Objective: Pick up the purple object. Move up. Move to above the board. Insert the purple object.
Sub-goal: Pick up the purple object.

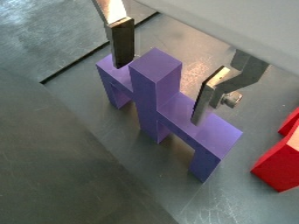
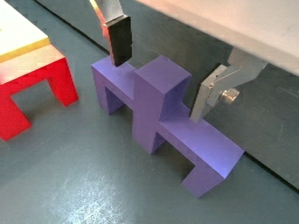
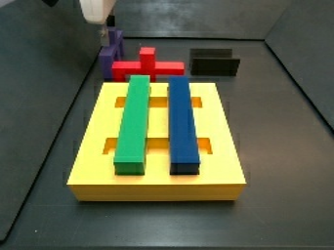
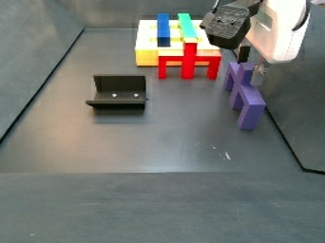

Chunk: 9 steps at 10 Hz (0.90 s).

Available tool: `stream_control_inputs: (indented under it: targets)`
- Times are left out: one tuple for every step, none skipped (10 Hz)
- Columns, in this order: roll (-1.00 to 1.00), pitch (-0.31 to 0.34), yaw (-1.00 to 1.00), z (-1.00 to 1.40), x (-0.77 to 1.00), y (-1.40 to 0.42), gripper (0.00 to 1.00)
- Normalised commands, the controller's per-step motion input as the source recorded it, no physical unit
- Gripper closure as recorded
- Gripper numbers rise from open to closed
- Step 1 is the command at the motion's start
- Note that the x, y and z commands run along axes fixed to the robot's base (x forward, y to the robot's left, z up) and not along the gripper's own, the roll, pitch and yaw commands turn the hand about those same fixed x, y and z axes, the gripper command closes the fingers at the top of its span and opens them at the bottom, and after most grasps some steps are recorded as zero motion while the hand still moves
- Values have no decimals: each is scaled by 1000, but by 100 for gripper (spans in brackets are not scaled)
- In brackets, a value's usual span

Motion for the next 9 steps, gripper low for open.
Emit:
stream_control_inputs:
  targets:
    - [-49, 0, 0, -23, 34, 126, 0]
    - [-49, 0, 26, 0, 91, 63, 0]
    - [-27, 0, 9, -29, 51, 26, 0]
    - [-31, -9, 0, -51, 3, 3, 0]
    - [-53, 0, 17, -34, 97, 11, 0]
    - [-80, -20, 0, -29, 66, 26, 0]
    - [-53, -19, 0, -29, 26, 0, 0]
    - [0, 0, 0, -86, 71, 0, 0]
    - [-40, 0, 0, -89, 117, 26, 0]
